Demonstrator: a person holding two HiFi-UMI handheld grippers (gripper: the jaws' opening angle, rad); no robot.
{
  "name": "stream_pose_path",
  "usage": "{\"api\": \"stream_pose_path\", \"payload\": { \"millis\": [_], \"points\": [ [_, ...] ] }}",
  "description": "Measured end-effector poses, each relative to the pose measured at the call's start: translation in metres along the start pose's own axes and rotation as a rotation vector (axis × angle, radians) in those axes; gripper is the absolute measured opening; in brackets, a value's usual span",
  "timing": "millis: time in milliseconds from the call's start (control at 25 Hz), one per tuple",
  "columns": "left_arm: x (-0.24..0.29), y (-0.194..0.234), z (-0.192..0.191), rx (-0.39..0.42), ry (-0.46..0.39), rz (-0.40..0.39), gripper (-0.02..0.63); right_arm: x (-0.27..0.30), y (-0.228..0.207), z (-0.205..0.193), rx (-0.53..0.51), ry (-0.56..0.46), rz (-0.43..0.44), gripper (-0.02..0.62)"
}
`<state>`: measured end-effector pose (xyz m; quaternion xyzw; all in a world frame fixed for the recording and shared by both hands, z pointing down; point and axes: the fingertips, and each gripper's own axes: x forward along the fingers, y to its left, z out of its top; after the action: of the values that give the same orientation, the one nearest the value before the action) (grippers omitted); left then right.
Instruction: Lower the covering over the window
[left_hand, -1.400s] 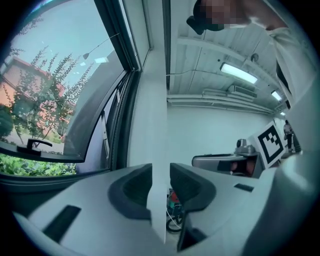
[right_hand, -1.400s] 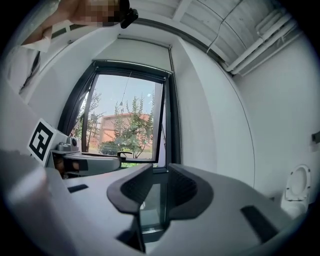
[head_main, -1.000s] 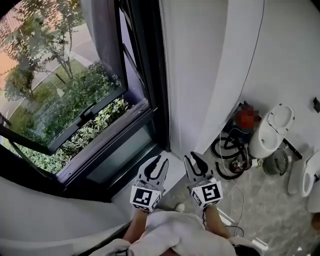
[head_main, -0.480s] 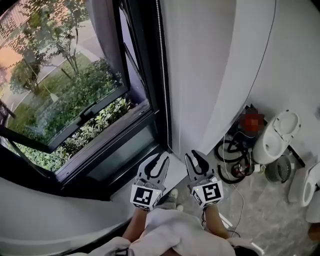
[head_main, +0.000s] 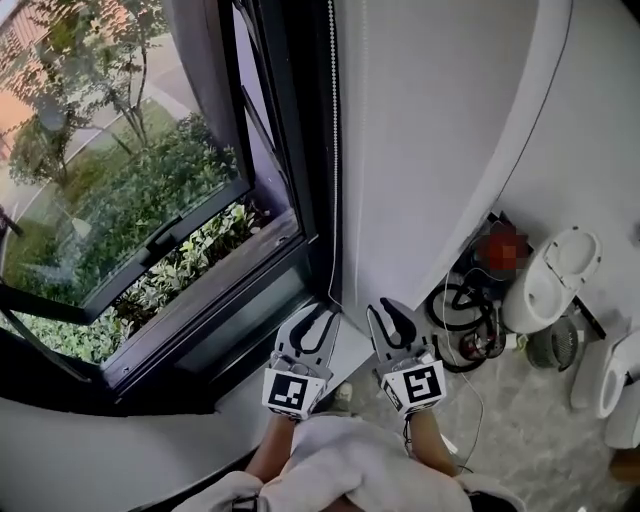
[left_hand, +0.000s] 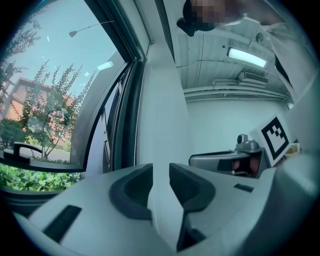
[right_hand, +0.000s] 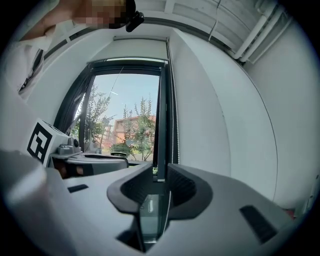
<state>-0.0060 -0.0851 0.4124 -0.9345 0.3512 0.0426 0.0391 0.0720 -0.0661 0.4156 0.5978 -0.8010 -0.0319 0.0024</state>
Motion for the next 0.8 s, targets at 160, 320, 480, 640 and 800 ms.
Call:
{"api": "stream_pose_path", "payload": {
  "millis": [160, 320, 480, 640, 800],
  "points": [
    [0.020, 0.016, -0.004, -0.011, 0.001, -0.005, 0.109, 0.021, -0.008, -0.001, -0.001, 0.009, -0.013, 0.084],
    [0.039, 0.032, -0.006, -0.002, -0.001, -0.011, 0.110, 0.041, -0.013, -0.002, -0.009, 0.020, -0.018, 0.084],
    [0.057, 0.044, -0.006, -0.004, -0.006, -0.017, 0.109, 0.057, -0.020, -0.001, -0.012, 0.023, -0.032, 0.084],
    [0.072, 0.053, -0.007, 0.003, -0.006, -0.023, 0.109, 0.068, -0.024, -0.001, -0.017, 0.028, -0.045, 0.084],
    [0.087, 0.062, -0.008, 0.007, -0.008, -0.012, 0.110, 0.078, -0.029, -0.001, -0.025, 0.037, -0.051, 0.084]
  ]
}}
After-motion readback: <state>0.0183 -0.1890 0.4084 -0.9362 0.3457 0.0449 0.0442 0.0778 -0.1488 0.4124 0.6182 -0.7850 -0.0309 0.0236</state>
